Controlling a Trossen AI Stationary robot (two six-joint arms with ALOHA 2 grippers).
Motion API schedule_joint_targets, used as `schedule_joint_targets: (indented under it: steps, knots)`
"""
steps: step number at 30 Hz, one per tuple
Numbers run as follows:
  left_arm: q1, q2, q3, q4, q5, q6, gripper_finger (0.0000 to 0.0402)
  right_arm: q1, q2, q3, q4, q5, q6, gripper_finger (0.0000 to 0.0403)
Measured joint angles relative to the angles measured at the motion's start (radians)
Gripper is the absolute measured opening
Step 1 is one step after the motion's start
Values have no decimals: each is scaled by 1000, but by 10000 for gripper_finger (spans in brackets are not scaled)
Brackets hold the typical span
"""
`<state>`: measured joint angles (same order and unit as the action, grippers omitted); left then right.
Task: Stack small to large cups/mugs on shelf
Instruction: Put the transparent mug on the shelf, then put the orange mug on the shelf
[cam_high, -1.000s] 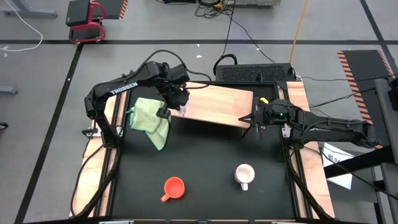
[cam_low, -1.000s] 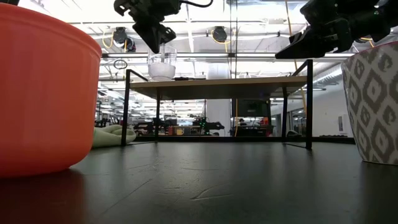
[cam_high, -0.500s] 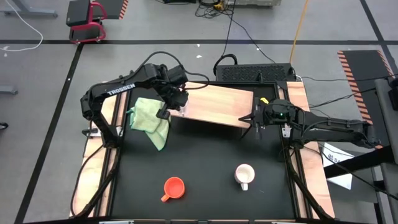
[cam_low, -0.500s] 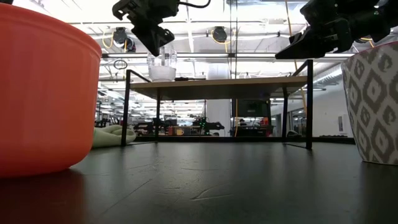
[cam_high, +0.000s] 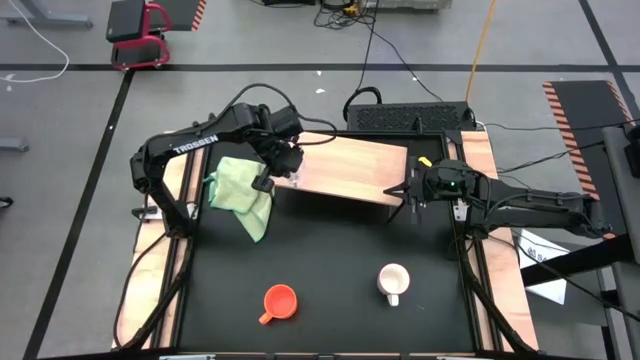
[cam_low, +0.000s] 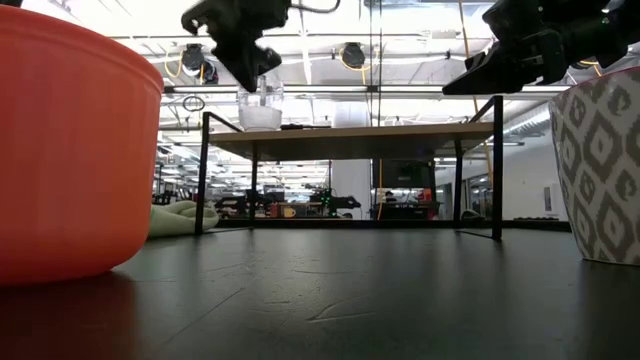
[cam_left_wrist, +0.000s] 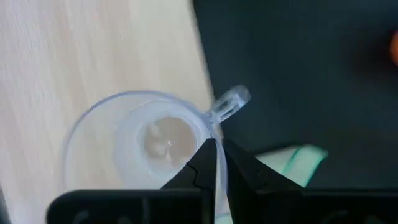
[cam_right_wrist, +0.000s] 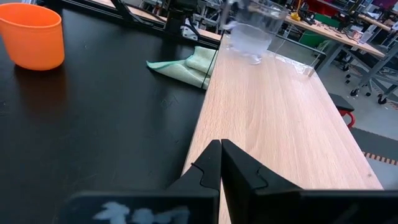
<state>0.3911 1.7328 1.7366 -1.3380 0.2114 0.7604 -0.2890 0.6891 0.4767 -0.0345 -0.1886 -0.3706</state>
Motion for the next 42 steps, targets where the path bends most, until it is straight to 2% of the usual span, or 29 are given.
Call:
schedule_joint_targets:
  steps: [4, 10, 28, 33, 42]
  knots:
    - [-4, 13, 3, 3, -51, -4, 43, 0, 0, 0, 0, 0, 0, 0]
    - [-5, 9, 6, -5, -44, -14, 60, 0, 0, 0, 0, 0, 0, 0]
    - [-6, 2, 16, -29, -37, -62, 63, 0, 0, 0, 0, 0, 2, 0]
    - [-6, 2, 67, -57, -51, -68, 63, 0, 0, 0, 0, 0, 3, 0]
    - [-35, 2, 241, -95, -31, -96, 63, 0, 0, 0, -2, 0, 3, 0]
